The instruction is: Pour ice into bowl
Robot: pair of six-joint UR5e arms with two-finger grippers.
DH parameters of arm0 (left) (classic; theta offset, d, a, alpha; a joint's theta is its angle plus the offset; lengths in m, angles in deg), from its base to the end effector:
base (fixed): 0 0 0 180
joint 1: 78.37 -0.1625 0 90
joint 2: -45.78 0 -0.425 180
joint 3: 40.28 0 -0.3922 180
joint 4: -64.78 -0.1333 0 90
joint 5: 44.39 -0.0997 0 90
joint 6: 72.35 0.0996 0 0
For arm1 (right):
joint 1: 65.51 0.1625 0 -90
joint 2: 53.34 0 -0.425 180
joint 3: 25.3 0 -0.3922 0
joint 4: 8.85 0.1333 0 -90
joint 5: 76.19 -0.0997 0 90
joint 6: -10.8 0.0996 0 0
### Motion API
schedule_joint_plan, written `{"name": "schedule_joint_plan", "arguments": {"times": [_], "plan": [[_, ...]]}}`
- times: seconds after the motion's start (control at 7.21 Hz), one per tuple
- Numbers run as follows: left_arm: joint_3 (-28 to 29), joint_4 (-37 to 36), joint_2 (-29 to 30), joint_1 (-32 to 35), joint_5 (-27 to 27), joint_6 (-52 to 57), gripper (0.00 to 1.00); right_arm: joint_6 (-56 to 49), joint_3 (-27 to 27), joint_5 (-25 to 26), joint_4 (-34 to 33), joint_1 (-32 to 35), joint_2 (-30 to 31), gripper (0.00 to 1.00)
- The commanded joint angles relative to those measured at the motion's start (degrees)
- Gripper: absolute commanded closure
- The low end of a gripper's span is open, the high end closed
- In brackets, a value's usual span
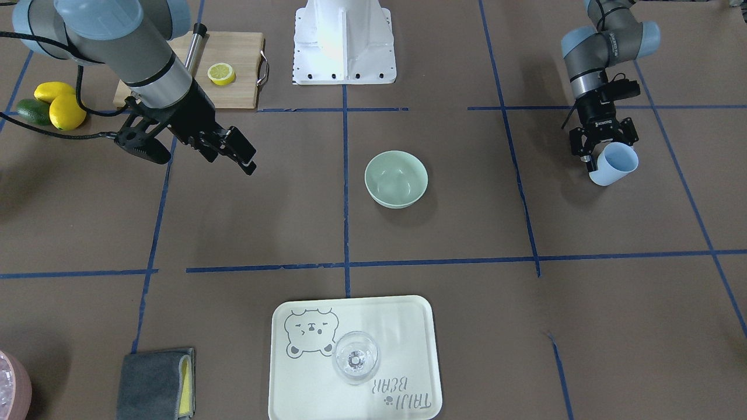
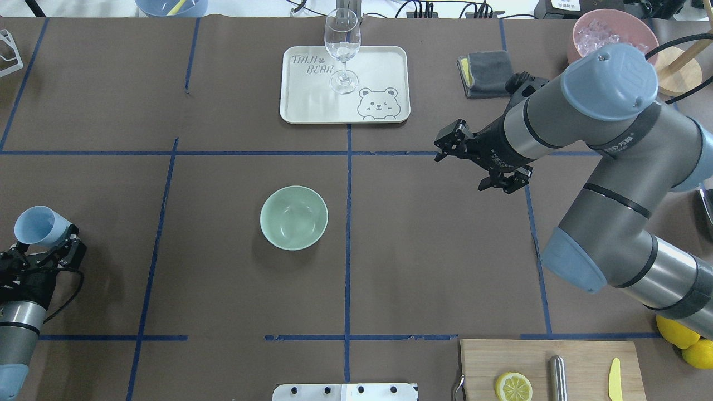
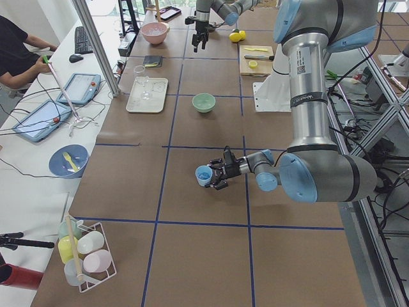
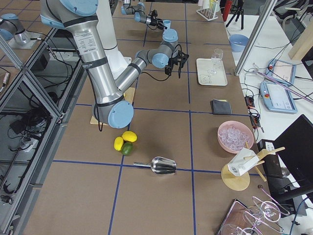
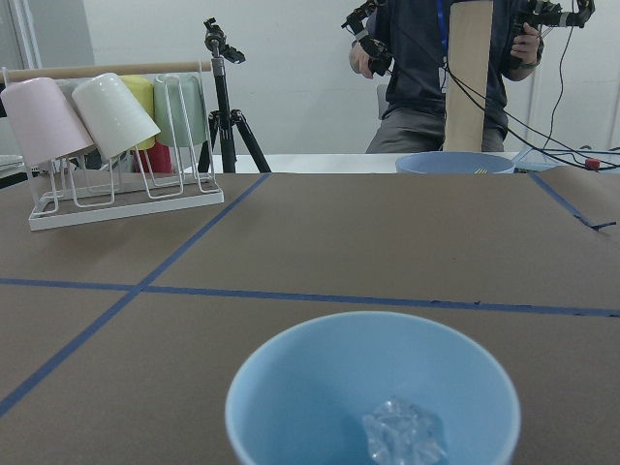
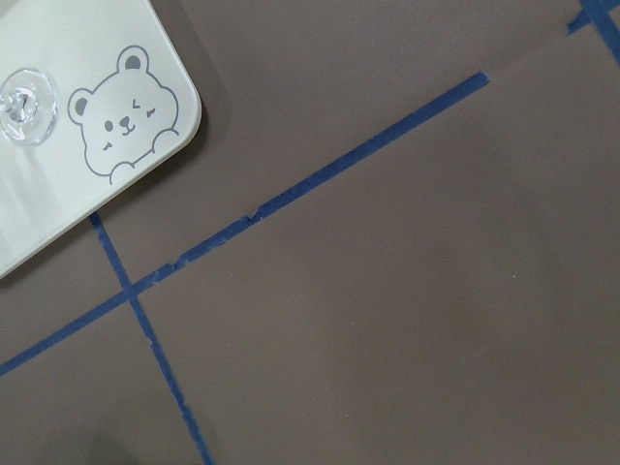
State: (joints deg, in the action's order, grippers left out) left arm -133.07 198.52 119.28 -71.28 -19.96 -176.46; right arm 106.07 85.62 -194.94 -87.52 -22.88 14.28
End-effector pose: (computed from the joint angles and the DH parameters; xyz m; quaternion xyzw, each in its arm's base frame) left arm 0.3368 -0.2676 0.6487 0.5087 0.2494 -0.2873 0.7723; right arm -0.3661 -0.4530 0.2558 -0.0666 -0.4917 0.2453 0.8328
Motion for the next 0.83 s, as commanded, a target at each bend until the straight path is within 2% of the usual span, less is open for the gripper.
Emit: {"name": "schedule_joint_plan", "arguments": {"times": [0.0,0.42,0.56,0.69], "plan": [[0.5,0.03,0.94,3.17,0.1,1.28,0.01,0.0,0.0,0.0,0.0,0.0,-0.04,0.0],[3.57,1.96,2.59,3.37,0.1,1.46,0.02,0.0,-0.09,0.0,0.0,-0.09,-0.04,0.0],[4.19,2.14,3.39,3.37,0.01,2.68,0.33,0.0,-0.09,0.0,0.0,-0.09,-0.12,0.0],[4.11,2.66,3.31,3.54,0.1,4.69,0.77,0.0,-0.09,0.0,0.0,-0.09,-0.13,0.0]]}}
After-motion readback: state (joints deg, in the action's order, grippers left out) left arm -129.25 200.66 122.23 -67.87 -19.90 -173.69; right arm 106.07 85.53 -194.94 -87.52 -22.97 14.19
